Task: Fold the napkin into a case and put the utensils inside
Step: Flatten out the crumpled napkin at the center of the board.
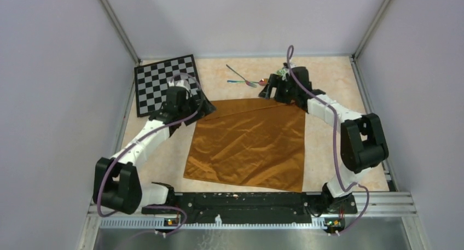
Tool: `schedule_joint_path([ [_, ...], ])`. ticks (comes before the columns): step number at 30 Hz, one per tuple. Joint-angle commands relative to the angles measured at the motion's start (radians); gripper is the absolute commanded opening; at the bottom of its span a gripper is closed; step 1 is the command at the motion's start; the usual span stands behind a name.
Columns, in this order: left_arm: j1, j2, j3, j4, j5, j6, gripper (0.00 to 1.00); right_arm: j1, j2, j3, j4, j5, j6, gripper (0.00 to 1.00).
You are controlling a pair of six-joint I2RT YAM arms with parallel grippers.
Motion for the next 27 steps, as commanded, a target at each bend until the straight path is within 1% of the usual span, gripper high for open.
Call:
schedule_joint_path([
  [1,0.004,-0.075,-0.174,0.196,0.062,-0.020,0.99,0.115,0.072,-0.054,0.384,-0.131,0.274,0.80],
  [3,0.014,-0.057,-0.185,0.235,0.084,-0.032,0.99,0.147,0.106,-0.052,0.406,-0.098,0.330,0.80],
  [4,0.016,-0.035,-0.169,0.237,0.089,-0.033,0.99,0.154,0.116,-0.055,0.406,-0.082,0.348,0.78],
  [6,0.017,0.040,-0.122,0.215,0.076,-0.034,0.98,0.160,0.137,-0.054,0.376,-0.078,0.357,0.70],
  [7,0.016,0.075,-0.098,0.211,0.075,-0.030,0.95,0.161,0.144,-0.053,0.348,-0.083,0.349,0.66],
  [8,0.016,0.113,-0.076,0.211,0.080,-0.034,0.91,0.160,0.145,-0.055,0.323,-0.084,0.340,0.62],
  [10,0.017,0.176,-0.047,0.226,0.071,-0.056,0.77,0.160,0.129,-0.082,0.293,-0.080,0.311,0.56],
  [11,0.016,0.202,-0.039,0.231,0.050,-0.072,0.71,0.161,0.114,-0.100,0.285,-0.075,0.294,0.54],
  [13,0.017,0.237,-0.031,0.246,0.010,-0.091,0.65,0.161,0.084,-0.131,0.257,-0.057,0.260,0.51],
  [16,0.016,0.276,-0.029,0.300,-0.006,-0.098,0.66,0.160,0.053,-0.161,0.200,-0.037,0.202,0.42],
  [17,0.016,0.293,-0.018,0.295,-0.011,-0.095,0.66,0.160,0.044,-0.182,0.186,-0.030,0.192,0.39],
  [19,0.016,0.322,0.009,0.278,-0.031,-0.087,0.67,0.155,0.028,-0.218,0.188,-0.023,0.184,0.29],
  [21,0.016,0.330,-0.007,0.283,-0.049,-0.092,0.66,0.148,0.018,-0.252,0.204,-0.030,0.186,0.23],
  [27,0.016,0.368,-0.012,0.280,-0.087,-0.096,0.70,0.123,0.025,-0.291,0.208,-0.044,0.177,0.16],
])
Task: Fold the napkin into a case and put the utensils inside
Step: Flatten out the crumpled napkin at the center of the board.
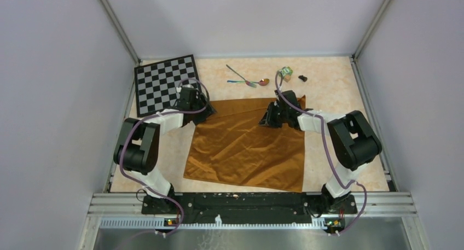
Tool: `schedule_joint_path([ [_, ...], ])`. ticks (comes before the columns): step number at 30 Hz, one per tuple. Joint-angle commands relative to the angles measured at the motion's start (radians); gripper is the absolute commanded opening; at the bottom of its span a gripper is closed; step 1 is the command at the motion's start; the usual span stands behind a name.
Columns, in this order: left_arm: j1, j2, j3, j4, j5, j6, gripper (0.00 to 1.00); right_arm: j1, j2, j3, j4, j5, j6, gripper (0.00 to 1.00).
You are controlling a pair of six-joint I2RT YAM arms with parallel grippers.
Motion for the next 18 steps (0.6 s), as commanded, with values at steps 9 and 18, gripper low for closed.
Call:
schedule_joint_path([
  [9,0.003,0.073,0.018,0.073,-0.039,-0.011,0.70,-0.043,-0.031,-0.047,0.042,-0.009,-0.034,0.07],
  [18,0.003,0.068,0.007,0.175,0.015,-0.043,0.33,-0.044,-0.014,-0.051,0.047,-0.004,-0.049,0.00],
])
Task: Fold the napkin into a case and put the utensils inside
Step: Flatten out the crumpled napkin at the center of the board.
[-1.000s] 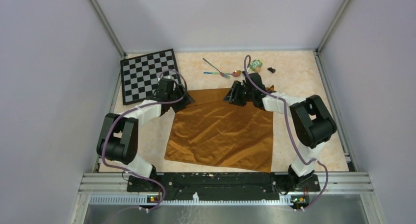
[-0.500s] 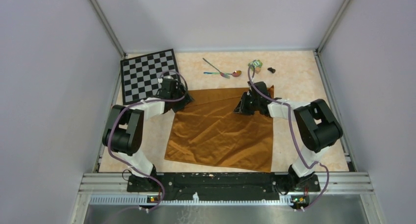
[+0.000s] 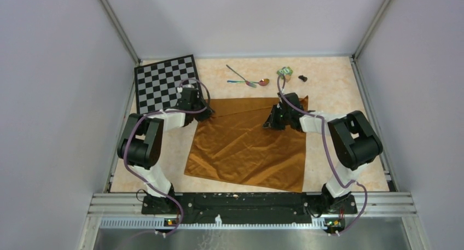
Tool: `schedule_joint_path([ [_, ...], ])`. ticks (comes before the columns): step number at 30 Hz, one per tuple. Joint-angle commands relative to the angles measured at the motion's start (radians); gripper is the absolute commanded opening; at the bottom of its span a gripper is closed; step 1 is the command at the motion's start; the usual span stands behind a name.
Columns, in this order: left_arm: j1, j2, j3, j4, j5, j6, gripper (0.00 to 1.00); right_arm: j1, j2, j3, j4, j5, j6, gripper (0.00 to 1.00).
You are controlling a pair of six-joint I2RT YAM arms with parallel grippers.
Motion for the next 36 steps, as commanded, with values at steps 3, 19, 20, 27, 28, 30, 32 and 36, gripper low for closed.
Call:
schedule_joint_path([
  [3,0.002,-0.010,0.042,0.045,0.013,-0.007,0.20,-0.009,-0.011,-0.006,0.038,0.000,-0.029,0.00],
  [19,0.081,0.293,0.429,0.335,0.151,-0.091,0.13,-0.084,-0.082,-0.040,0.008,0.020,-0.043,0.00],
  [20,0.088,0.322,0.510,0.281,0.143,-0.082,0.17,-0.089,-0.097,-0.038,-0.012,0.022,-0.053,0.00],
  [27,0.126,0.277,0.659,-0.121,0.082,0.067,0.70,-0.100,-0.269,-0.051,-0.195,0.190,-0.140,0.11],
  [28,0.128,0.249,0.668,-0.205,0.085,0.081,0.76,-0.111,-0.287,-0.051,-0.212,0.206,-0.148,0.15],
  [30,0.125,0.151,0.589,-0.231,0.101,0.106,0.88,-0.166,-0.301,-0.048,-0.230,0.188,-0.158,0.24],
  [32,0.118,0.033,0.447,-0.170,0.180,0.113,0.94,-0.221,-0.294,-0.029,-0.246,0.167,-0.174,0.39],
  [36,0.076,-0.159,0.206,-0.174,0.308,0.139,0.99,-0.283,-0.236,0.072,-0.317,0.123,-0.203,0.53],
])
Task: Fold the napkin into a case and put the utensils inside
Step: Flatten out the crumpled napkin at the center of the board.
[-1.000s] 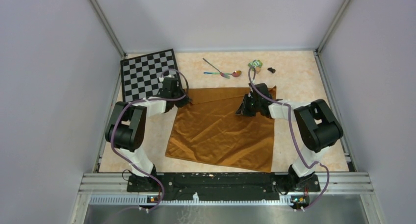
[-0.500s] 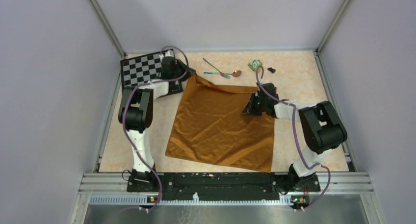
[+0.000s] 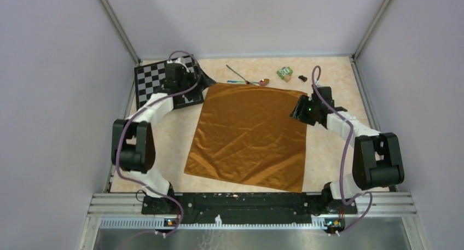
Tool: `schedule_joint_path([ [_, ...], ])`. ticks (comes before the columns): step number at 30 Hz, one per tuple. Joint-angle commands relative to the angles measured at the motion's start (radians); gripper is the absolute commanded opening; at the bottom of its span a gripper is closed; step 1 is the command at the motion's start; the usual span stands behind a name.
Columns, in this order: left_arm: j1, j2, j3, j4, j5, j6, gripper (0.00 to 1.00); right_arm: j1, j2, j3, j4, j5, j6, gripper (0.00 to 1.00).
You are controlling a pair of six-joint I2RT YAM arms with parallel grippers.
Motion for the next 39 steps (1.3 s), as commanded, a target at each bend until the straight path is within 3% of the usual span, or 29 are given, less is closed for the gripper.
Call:
schedule_joint_path([
  [1,-0.071,-0.220,-0.174,-0.038,0.139,0.073,0.99,-0.048,0.039,0.113,-0.090,-0.031,-0.054,0.57],
  [5,-0.220,-0.345,-0.312,-0.114,0.093,0.144,0.99,0.002,0.037,0.118,-0.116,-0.150,-0.042,0.61],
  [10,-0.371,-0.386,-0.451,-0.084,0.019,0.127,0.99,0.158,0.020,0.067,-0.172,-0.118,-0.040,0.61],
  [16,-0.408,-0.424,-0.613,-0.017,-0.047,0.053,0.99,0.186,0.017,-0.040,-0.121,-0.057,-0.025,0.62],
  [28,-0.475,-0.596,-0.811,-0.004,-0.057,-0.121,0.99,0.142,0.075,-0.089,-0.105,0.005,-0.079,0.61],
  [33,-0.481,-0.623,-0.817,-0.020,-0.054,-0.134,0.99,0.105,0.081,-0.069,-0.153,0.062,-0.125,0.62],
  [39,-0.520,-0.635,-0.811,-0.028,-0.050,-0.162,0.99,0.077,0.057,-0.083,-0.175,0.017,-0.119,0.62],
])
